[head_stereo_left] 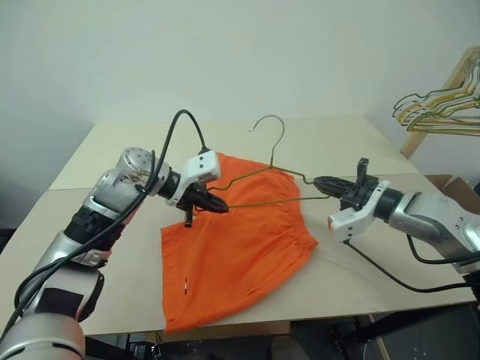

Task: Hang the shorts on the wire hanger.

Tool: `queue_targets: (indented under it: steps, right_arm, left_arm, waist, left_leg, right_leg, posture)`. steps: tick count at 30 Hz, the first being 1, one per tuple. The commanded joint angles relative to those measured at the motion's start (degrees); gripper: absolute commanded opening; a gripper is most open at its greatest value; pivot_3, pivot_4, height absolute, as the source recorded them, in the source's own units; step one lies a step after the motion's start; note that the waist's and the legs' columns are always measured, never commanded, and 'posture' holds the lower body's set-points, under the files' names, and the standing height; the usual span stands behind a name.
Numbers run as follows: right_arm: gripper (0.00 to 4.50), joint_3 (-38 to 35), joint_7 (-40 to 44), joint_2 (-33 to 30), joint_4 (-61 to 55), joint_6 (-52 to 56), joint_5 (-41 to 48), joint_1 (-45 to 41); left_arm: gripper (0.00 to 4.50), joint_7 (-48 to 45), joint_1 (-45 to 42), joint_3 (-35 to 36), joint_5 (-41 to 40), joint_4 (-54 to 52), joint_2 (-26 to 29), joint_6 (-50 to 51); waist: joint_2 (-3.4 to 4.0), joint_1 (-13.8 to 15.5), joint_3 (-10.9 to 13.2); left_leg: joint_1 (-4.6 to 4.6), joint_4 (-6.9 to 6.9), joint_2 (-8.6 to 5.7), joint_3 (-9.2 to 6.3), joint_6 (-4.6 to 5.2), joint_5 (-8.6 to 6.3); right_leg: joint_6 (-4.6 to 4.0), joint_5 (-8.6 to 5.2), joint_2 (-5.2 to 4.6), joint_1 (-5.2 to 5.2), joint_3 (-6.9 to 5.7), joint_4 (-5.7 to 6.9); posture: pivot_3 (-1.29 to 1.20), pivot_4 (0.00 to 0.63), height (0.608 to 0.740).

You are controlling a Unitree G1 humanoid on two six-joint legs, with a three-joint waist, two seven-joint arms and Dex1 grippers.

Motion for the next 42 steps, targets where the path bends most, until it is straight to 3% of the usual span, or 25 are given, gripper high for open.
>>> queue_targets:
  steps: [1,7,10,12,15,22,28,32,39,41,42]
  right_arm:
    - [0.53,-3.1,3.6,-0.5,-2.1,-0.3,7.5,0.6]
    - [2.44,-2.7,12.7,-1.8,-5.5,-1.0,19.5,3.9]
    - [3.47,-3.7,22.4,-2.9,-10.0,9.3,34.5,5.5]
    - [3.47,-4.2,28.3,-2.5,-13.1,21.3,45.2,4.0]
    - [3.47,-3.3,34.9,-1.7,-14.1,35.0,52.9,-0.9]
    - [3.47,7.9,52.0,0.0,-7.7,56.0,49.5,-16.2]
    - [3.47,14.9,55.0,7.0,0.0,59.3,41.8,-23.6]
    - [2.70,15.7,56.8,9.9,3.2,59.4,40.1,-25.3]
    - [0.15,13.1,60.6,9.7,2.0,59.9,41.8,-24.1]
    - [0.03,12.3,60.9,9.5,1.4,60.4,42.3,-23.3]
    - [0.00,11.9,61.1,9.2,0.7,60.6,42.6,-22.6]
  left_arm:
    - [0.00,1.7,-1.0,0.5,1.3,0.5,-1.3,-0.2]
    - [0.00,2.4,-1.2,1.6,2.1,1.0,-1.5,-0.6]
    - [0.00,1.9,-0.4,1.6,3.1,0.5,-0.3,-3.2]
    - [0.00,1.9,0.9,1.2,4.9,-0.5,1.1,-8.1]
    - [0.00,1.8,2.5,0.5,7.1,-1.4,2.3,-13.4]
    - [0.00,1.5,3.6,3.0,5.0,-3.8,1.7,-11.7]
    - [0.00,1.4,4.1,4.3,4.3,-5.4,1.9,-10.9]
    - [0.00,1.5,4.7,4.6,4.0,-6.2,2.2,-10.9]
    - [0.00,1.9,5.9,4.9,4.1,-6.7,2.3,-12.5]
    - [0.00,1.6,7.1,6.1,3.3,-6.2,1.7,-16.3]
    - [0.26,1.3,7.6,6.5,3.0,-5.8,1.5,-18.0]
  waist:
    - [0.00,0.0,0.0]
    - [0.00,0.0,0.0]
    - [-0.01,0.1,0.0]
    - [-0.02,-0.1,0.0]
    - [-0.01,0.1,0.0]
    - [0.00,1.8,0.0]
    - [0.02,2.0,0.0]
    - [0.02,2.4,0.0]
    - [0.02,2.6,0.0]
    - [0.03,2.6,0.0]
    - [0.03,2.6,0.0]
  left_leg:
    - [0.00,0.00,0.00,0.00,0.00,0.00]
    - [-0.01,0.00,0.00,-0.01,0.01,-0.01]
    - [-0.01,0.01,0.00,-0.03,0.04,-0.02]
    - [0.00,0.02,0.02,-0.03,0.05,-0.02]
    - [0.04,0.02,0.05,-0.07,0.09,-0.05]
    - [-0.03,0.04,-0.02,-0.19,0.50,-0.29]
    - [-0.87,0.48,-0.06,-0.26,0.17,-0.10]
    - [-1.05,0.56,-0.09,-0.29,0.14,-0.08]
    - [-1.15,0.58,-0.11,-0.27,0.12,-0.06]
    - [-1.15,0.59,-0.11,-0.27,0.11,-0.05]
    - [-1.15,0.59,-0.10,-0.27,0.10,-0.05]
  right_leg:
    - [0.00,0.00,0.00,0.00,0.00,0.00]
    - [0.01,0.00,0.00,0.00,0.01,0.00]
    - [0.01,0.00,0.00,0.02,0.01,0.00]
    - [0.01,0.00,0.00,0.04,0.02,0.00]
    - [0.00,0.00,-0.04,0.05,0.02,0.05]
    - [0.00,0.00,-0.18,-0.02,-0.24,0.12]
    - [0.01,0.00,-0.15,-0.61,-0.40,0.37]
    - [0.03,0.01,-0.12,-0.79,-0.46,0.45]
    - [0.03,0.01,-0.11,-0.92,-0.45,0.47]
    - [0.03,0.01,-0.11,-0.93,-0.44,0.47]
    - [0.03,0.01,-0.11,-0.93,-0.44,0.46]
  posture:
    - [-0.20,0.000,0.740]
    - [-0.18,0.000,0.740]
    - [-0.17,0.000,0.740]
    - [-0.17,0.000,0.740]
    - [-0.16,0.000,0.740]
    - [-0.14,0.000,0.740]
    - [-0.12,0.000,0.740]
    - [-0.11,0.000,0.740]
    - [-0.11,0.000,0.740]
    - [-0.12,0.000,0.740]
    - [-0.12,0.000,0.740]
